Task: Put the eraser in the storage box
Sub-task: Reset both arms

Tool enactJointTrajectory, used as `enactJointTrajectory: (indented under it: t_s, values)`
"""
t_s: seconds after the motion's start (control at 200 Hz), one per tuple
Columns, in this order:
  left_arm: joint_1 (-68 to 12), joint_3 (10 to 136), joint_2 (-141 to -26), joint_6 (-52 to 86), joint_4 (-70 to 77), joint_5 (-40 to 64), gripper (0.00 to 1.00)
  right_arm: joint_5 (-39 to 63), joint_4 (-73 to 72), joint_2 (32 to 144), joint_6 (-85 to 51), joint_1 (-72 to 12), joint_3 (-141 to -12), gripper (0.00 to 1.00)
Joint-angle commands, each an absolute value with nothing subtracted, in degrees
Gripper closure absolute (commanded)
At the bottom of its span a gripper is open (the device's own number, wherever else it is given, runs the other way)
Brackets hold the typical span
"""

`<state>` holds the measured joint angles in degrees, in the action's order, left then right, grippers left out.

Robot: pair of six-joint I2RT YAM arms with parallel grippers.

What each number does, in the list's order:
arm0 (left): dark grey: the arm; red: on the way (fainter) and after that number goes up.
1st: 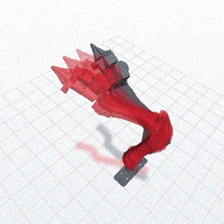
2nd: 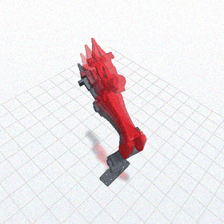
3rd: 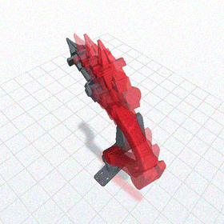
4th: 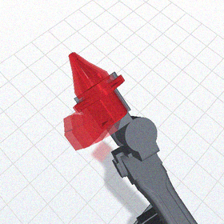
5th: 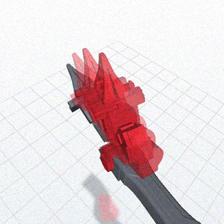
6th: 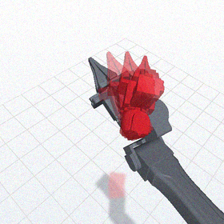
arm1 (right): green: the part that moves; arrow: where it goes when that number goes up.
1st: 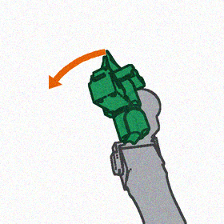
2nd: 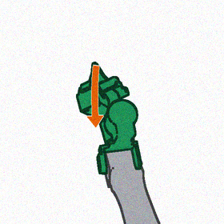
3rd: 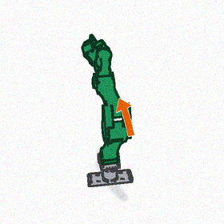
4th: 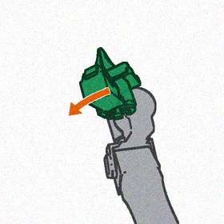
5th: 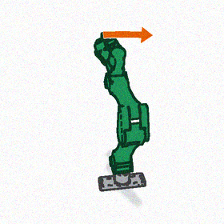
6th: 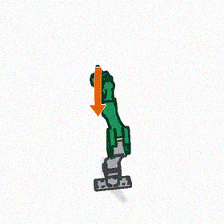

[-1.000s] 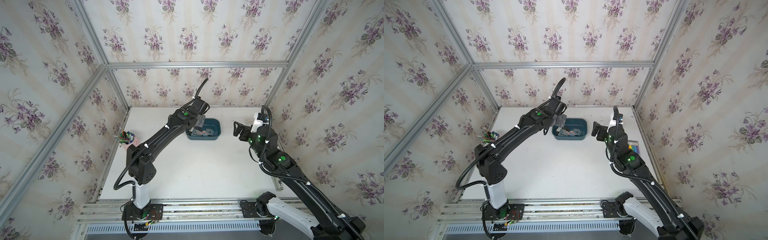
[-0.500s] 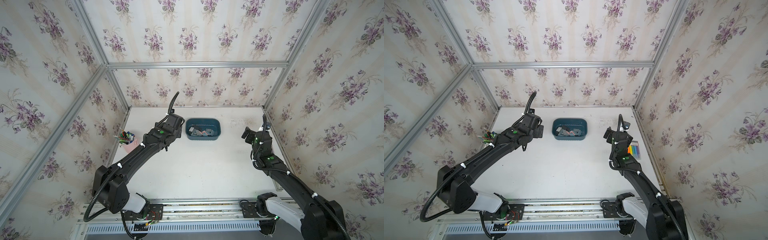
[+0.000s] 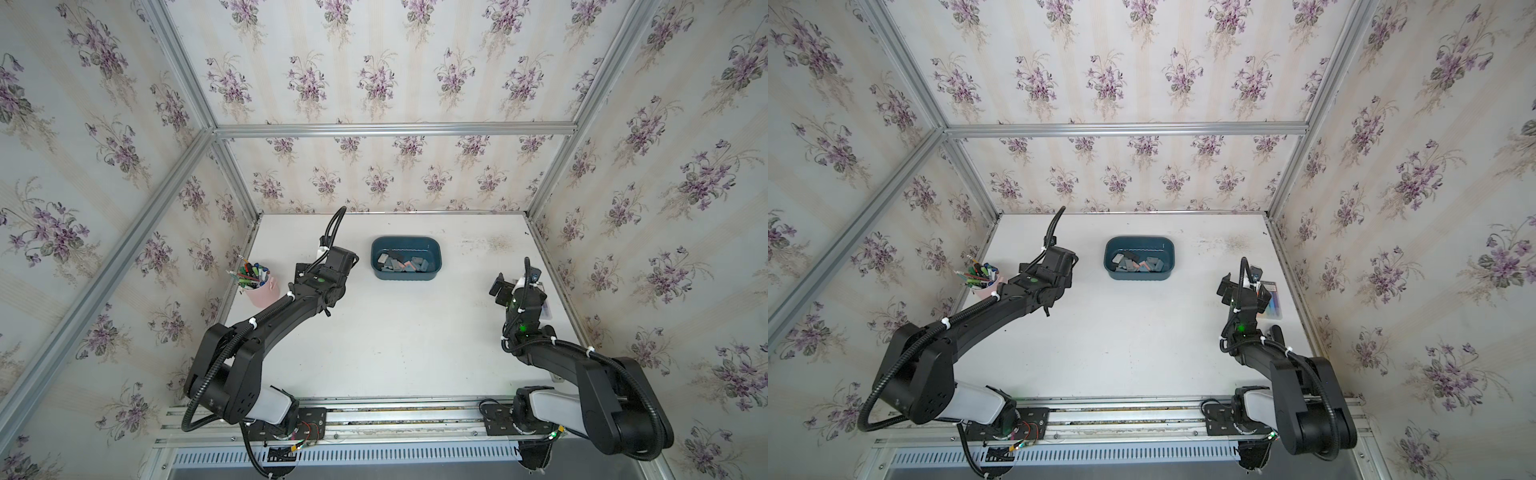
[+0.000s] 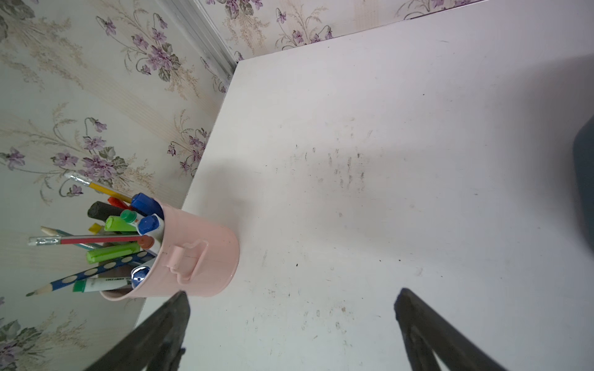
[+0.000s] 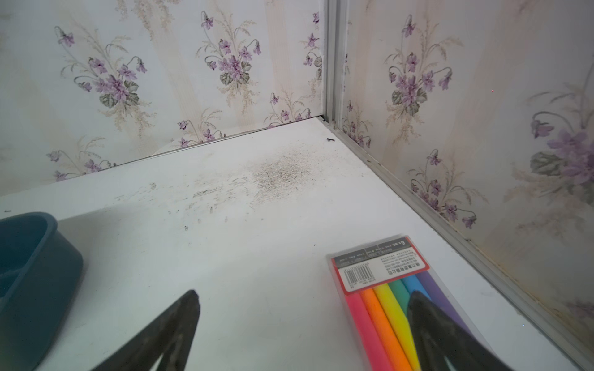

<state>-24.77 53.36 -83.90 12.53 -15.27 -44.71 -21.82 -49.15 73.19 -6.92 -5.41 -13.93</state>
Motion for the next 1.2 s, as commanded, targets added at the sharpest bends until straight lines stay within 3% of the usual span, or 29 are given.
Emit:
enactJointTrajectory:
  t_s: [0.0, 0.235, 0.295, 0.35, 0.4, 0.455, 0.594, 0.824, 0.894, 0.964, 1.044, 1.194]
  values:
    - [-23.9, 50.1, -83.3, 11.3, -7.2, -45.0, 0.01, -17.4, -62.0, 75.8, -3.2, -4.8, -13.1, 0.0]
    - [-21.1, 45.0, -82.4, 6.9, -0.2, -46.8, 0.0, -13.9, -81.2, 89.5, -0.8, -4.9, -10.1, 0.0]
    - [-20.0, 43.2, -81.7, 8.4, 1.7, -46.5, 0.0, -13.6, -70.2, 87.3, -2.2, -4.8, -13.2, 0.0]
    - [-18.5, 42.0, -80.1, 9.7, 3.0, -43.7, 0.0, -13.1, -77.3, 89.3, -1.2, -4.5, -11.8, 0.0]
    - [-16.8, 40.5, -78.3, 9.4, 5.8, -39.8, 0.0, -12.9, -70.8, 87.3, -2.2, -4.5, -13.0, 0.0]
    - [-15.0, 38.2, -77.2, 7.8, 10.0, -36.2, 0.0, -12.8, -76.6, 88.9, -1.4, -4.5, -11.9, 0.0]
    - [-12.4, 32.6, -77.6, 3.9, 20.7, -33.2, 0.0, -12.8, -74.5, 88.2, -1.6, -4.5, -12.0, 0.0]
    - [-10.9, 25.1, -83.8, 0.0, 40.7, -27.8, 0.0, -12.9, -74.0, 88.0, -1.7, -4.5, -12.0, 0.0]
    - [-10.4, 26.6, -84.3, -1.2, 36.9, -21.3, 0.0, -12.9, -73.6, 87.8, -1.8, -4.5, -12.1, 0.0]
    - [-10.3, 21.8, -87.3, -3.3, 50.1, -19.7, 0.0, -12.9, -73.3, 87.8, -1.8, -4.5, -12.3, 0.0]
    - [-9.8, 25.3, -85.5, 0.0, 39.8, -22.5, 0.0, -12.9, -73.5, 87.8, -1.8, -4.5, -12.2, 0.0]
    - [-9.8, 25.5, -86.1, 0.2, 40.6, -23.6, 0.0, -12.8, -73.3, 87.9, -1.8, -4.5, -12.3, 0.0]
